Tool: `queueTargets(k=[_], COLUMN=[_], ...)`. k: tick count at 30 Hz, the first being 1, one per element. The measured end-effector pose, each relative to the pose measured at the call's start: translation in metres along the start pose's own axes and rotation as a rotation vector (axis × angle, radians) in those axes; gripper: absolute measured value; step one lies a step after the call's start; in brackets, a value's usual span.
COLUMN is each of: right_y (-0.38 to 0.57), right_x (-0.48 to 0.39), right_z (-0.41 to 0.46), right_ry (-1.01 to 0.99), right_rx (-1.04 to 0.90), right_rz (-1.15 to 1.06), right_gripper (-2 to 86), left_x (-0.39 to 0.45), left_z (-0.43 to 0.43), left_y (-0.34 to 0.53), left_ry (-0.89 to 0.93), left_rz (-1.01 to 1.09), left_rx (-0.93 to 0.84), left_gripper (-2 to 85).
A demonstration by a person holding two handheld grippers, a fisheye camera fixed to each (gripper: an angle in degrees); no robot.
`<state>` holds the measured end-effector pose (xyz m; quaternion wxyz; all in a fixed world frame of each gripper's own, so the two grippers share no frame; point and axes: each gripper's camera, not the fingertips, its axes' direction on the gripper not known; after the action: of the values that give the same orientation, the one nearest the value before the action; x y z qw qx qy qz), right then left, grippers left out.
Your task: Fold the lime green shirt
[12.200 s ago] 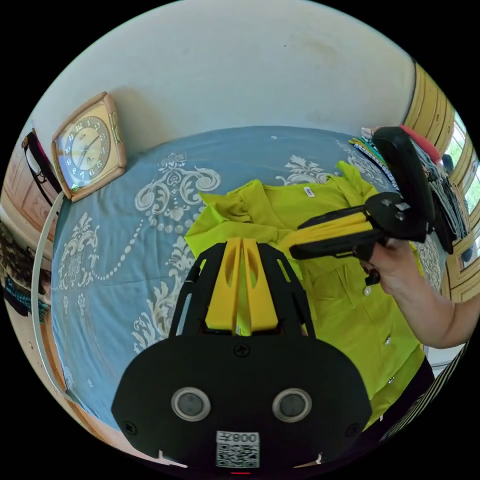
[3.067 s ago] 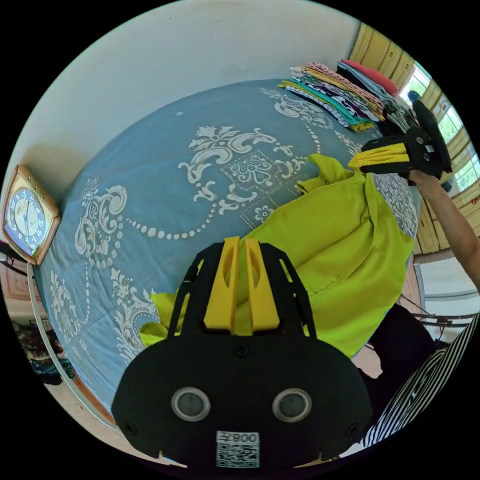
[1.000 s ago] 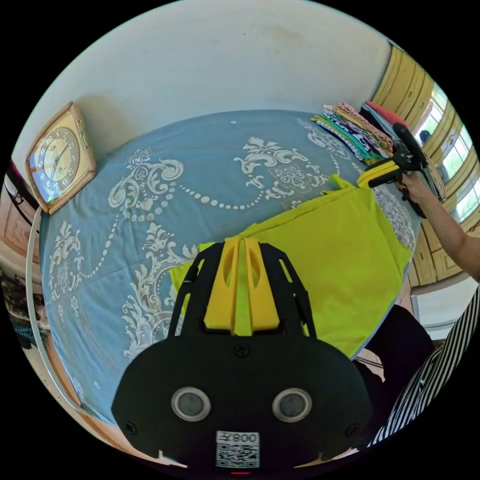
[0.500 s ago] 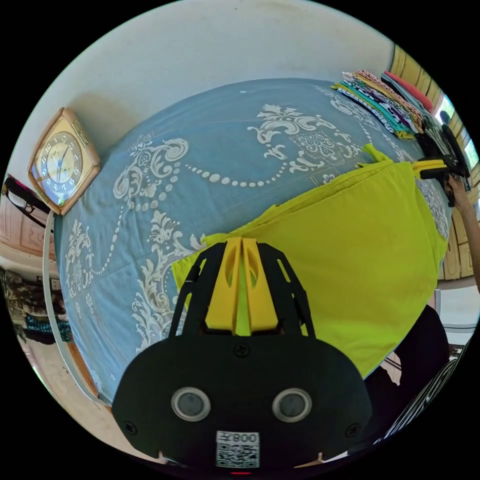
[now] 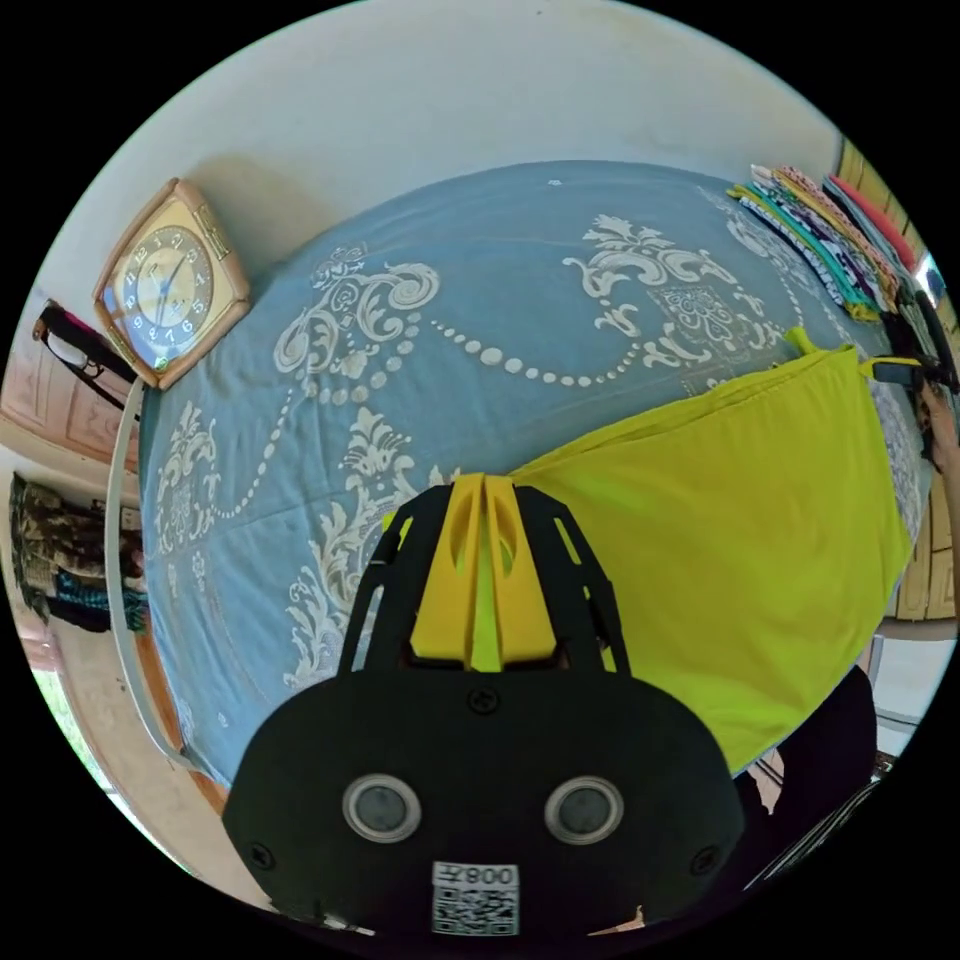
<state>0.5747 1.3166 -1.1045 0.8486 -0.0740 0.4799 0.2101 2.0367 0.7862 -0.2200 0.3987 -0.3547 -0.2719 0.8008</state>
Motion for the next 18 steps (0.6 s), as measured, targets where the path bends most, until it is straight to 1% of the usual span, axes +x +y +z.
queueTargets(k=[3,6,7,9,10,11,12,14,16,18], right_y=[0.025,0.069,0.090,0.126,0.151,0.176,0.188,0.228,0.248,0.260], right_x=[0.004,0.020,0.029,0.038,0.040,0.039,0.038,0.032,0.031,0.032], right_z=[-0.022,-0.041,-0.049,-0.062,-0.068,-0.071,-0.072,-0.070,-0.070,-0.072], right_ry=[0.003,-0.054,-0.099,-0.193,-0.283,-0.365,-0.386,-0.387,-0.401,-0.428], right_rx=[0.011,0.009,0.010,0.028,0.040,0.038,0.036,0.000,-0.003,0.020], right_rz=[0.026,0.087,0.120,0.160,0.174,0.184,0.193,0.231,0.265,0.297], right_gripper=[6.7,8.5,9.0,9.6,10.0,10.1,10.1,10.2,10.3,10.1], left_x=[-0.025,-0.050,-0.058,-0.069,-0.076,-0.079,-0.087,-0.098,-0.109,-0.111], left_z=[-0.017,-0.031,-0.032,-0.031,-0.029,-0.027,-0.023,-0.018,-0.007,0.005], left_y=[0.019,0.059,0.079,0.112,0.136,0.148,0.172,0.206,0.239,0.250], left_ry=[0.091,0.251,0.319,0.396,0.440,0.459,0.486,0.510,0.544,0.572], left_rz=[-0.069,-0.149,-0.173,-0.219,-0.253,-0.273,-0.322,-0.405,-0.497,-0.513], left_rx=[0.054,0.105,0.107,0.083,0.062,0.050,0.025,0.016,-0.007,-0.018], left_gripper=[1.1,2.3,3.0,4.3,5.3,5.8,6.6,7.4,7.9,8.0])
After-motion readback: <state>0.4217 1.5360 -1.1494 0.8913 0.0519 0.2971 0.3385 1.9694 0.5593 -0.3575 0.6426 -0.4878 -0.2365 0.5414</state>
